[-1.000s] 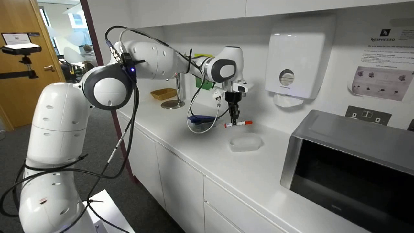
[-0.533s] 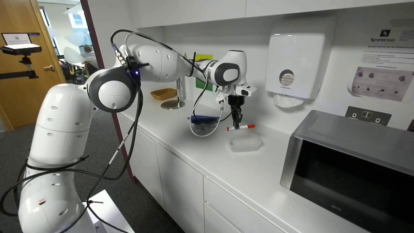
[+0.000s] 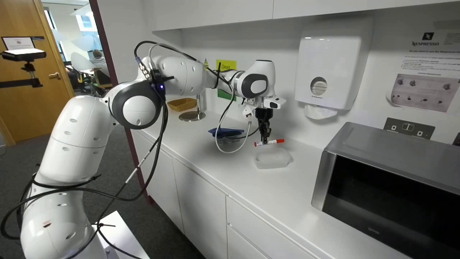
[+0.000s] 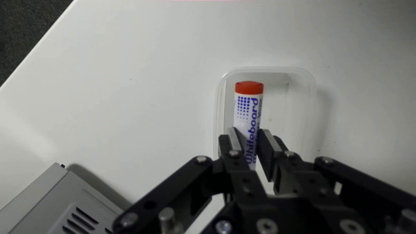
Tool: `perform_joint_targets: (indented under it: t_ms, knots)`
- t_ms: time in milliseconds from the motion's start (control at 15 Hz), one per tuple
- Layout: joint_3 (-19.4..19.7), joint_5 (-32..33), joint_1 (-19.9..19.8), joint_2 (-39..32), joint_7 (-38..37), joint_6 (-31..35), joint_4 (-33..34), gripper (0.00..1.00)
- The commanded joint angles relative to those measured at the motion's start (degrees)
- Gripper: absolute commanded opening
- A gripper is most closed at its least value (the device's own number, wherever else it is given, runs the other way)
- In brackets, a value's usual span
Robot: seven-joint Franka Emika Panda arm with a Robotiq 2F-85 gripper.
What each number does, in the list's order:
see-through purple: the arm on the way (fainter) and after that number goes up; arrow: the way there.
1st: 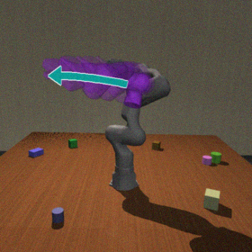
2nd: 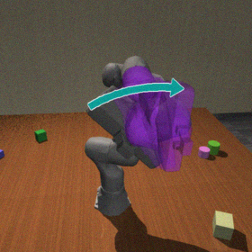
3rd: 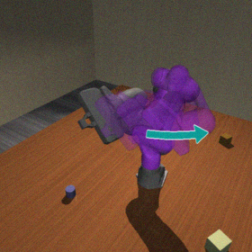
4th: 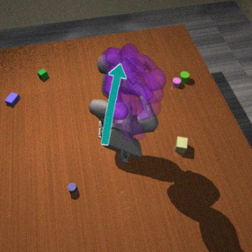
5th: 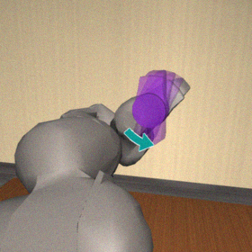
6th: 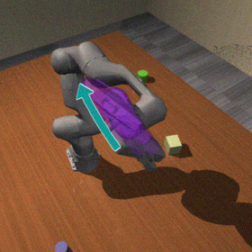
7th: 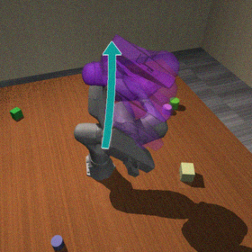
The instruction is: Put the marker in the lunchbox
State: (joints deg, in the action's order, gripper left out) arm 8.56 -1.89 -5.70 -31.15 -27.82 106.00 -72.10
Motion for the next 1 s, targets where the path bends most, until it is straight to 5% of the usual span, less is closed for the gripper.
perform_joint_targets:
  t_ms: [0, 933]
  knots:
    - [-0.4, -0.9, -0.7, -2.9, 1.8, -1.6, 5.0, 0.05]
    - [-1.8, -4.0, -1.9, -13.7, 2.0, -3.9, 16.4, 0.05]
